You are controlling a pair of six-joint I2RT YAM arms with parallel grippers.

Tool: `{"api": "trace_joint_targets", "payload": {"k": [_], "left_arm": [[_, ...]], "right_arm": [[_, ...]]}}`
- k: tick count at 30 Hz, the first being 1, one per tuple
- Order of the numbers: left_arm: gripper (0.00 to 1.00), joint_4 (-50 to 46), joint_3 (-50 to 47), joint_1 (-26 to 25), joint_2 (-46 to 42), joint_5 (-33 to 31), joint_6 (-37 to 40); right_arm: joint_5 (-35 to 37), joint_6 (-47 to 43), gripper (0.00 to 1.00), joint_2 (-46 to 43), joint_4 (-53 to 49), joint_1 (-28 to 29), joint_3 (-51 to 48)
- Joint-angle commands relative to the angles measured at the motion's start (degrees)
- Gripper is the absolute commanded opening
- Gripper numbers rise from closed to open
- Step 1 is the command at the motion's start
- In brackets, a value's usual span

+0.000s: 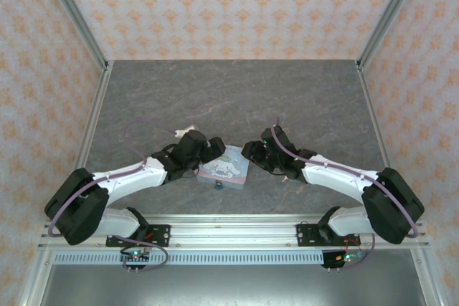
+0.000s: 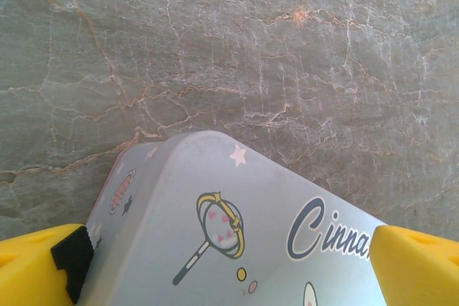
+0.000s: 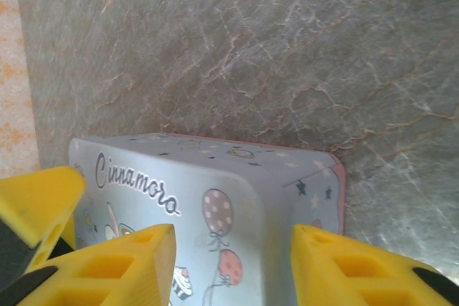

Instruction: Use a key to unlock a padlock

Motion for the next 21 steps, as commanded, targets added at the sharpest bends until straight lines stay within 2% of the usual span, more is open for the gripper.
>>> {"api": "trace_joint_targets", "payload": {"k": [1, 7, 13, 21], "left_arm": [[1.0, 2.3, 0.7, -0.5, -0.8, 0.1, 0.0], [1.0, 6.0, -0.3, -0.8, 0.5, 3.3, -0.2], [1.0, 7.6, 1.4, -1.0, 3.7, 3.5, -0.1], [1.0, 5.6, 9.6, -0.7, 10.4, 1.8, 3.8]], "right_arm": [[1.8, 1.4, 0.43, -1.5, 0.1, 0.3, -1.2], [1.4, 1.6, 0.35, 1.8, 0.9, 0.4, 0.2], [5.7, -0.5, 0.29, 4.5, -2.0, -0.1, 5.5], [5.6, -1.3, 0.28, 9.8, -0.3, -6.2, 10.4]]}}
